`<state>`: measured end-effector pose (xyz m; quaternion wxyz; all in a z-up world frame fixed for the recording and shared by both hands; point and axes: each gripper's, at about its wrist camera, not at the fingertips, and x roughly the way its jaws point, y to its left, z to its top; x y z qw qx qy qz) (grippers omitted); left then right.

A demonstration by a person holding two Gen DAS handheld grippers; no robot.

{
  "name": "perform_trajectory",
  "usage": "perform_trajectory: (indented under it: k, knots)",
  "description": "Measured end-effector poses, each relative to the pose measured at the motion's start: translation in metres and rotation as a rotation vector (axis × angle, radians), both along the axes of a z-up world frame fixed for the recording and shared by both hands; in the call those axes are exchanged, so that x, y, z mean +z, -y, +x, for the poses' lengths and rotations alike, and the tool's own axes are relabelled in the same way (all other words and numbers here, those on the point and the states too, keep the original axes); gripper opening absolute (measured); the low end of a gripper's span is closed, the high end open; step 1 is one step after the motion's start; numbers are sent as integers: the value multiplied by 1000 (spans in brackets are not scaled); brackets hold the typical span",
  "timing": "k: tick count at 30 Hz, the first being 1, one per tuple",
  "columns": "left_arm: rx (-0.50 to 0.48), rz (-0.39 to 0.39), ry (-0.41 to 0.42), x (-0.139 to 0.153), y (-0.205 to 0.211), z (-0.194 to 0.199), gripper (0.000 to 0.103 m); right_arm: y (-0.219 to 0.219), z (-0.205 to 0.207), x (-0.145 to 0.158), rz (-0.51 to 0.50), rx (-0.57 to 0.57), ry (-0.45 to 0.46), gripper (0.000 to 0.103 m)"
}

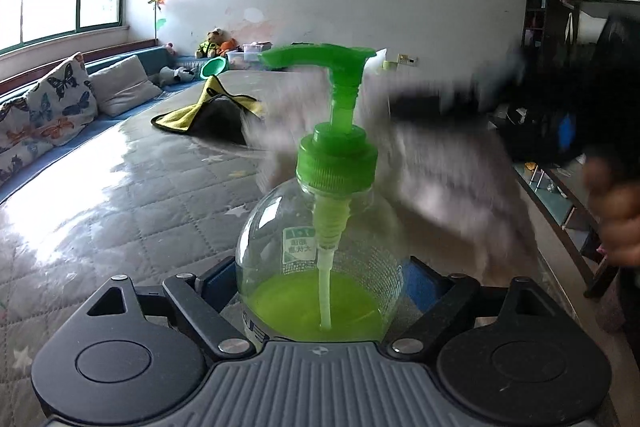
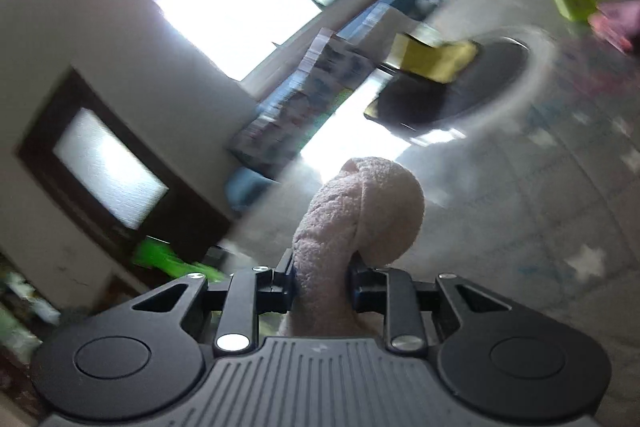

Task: Clean container
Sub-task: 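Hold the bottle in the left gripper while the right gripper wipes around the pump neck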

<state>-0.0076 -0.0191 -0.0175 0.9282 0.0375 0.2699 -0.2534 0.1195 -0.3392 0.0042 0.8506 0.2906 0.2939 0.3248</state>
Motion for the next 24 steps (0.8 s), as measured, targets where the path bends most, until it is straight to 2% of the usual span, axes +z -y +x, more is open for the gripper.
perform_trajectory:
  k: [2, 5, 9, 15, 21, 24]
  knots:
    - [0, -3, 3, -1, 1, -1, 89, -5, 0, 14, 39, 45, 52, 24]
    - [1, -9, 1, -2, 0, -1, 89, -16, 9, 18, 51, 86, 48, 24]
    - [-1, -11, 2, -3, 0, -2, 89, -30, 24, -2, 16, 96, -15, 25]
    - [3, 6, -10, -7, 2, -1, 89, -26, 26, -28, -36, 30, -85, 25]
    - [19, 10, -28, -10, 4, -1, 89, -23, 12, -42, -142, 17, -111, 25]
    - [25, 15, -32, -9, 4, -1, 89, -19, 3, -43, -145, 19, -108, 25]
